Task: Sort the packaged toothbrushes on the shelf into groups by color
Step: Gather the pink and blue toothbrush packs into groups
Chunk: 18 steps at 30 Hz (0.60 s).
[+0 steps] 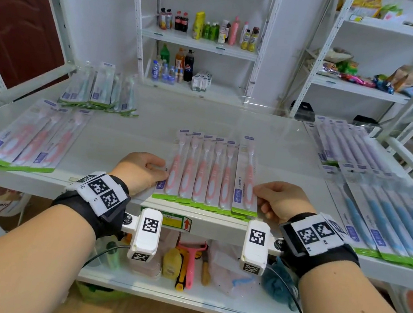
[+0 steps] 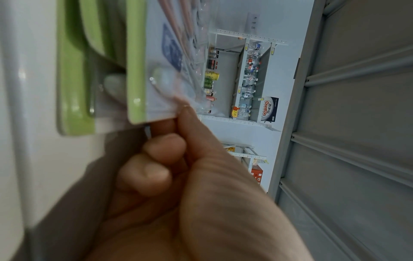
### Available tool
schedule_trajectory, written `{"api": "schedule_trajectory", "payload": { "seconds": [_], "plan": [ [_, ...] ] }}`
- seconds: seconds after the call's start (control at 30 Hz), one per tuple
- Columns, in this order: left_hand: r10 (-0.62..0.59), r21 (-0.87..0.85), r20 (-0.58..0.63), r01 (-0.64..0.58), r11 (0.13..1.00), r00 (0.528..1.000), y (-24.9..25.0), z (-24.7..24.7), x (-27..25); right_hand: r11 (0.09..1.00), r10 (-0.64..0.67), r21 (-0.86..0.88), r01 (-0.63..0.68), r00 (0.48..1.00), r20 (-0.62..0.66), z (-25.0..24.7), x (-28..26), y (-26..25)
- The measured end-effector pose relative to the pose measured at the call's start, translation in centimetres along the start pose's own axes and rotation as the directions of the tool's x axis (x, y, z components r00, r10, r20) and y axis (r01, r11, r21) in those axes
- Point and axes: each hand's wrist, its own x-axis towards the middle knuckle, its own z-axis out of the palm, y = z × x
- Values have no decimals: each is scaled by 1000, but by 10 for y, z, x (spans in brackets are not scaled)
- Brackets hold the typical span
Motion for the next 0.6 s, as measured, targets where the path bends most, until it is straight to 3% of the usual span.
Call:
{"api": "schedule_trajectory", "payload": {
  "seconds": [0.6],
  "plan": [
    [-21, -1, 11, 21, 1000, 1000, 4, -2, -3, 999, -6, -33, 6, 1000, 0, -1, -6, -6]
  ]
}}
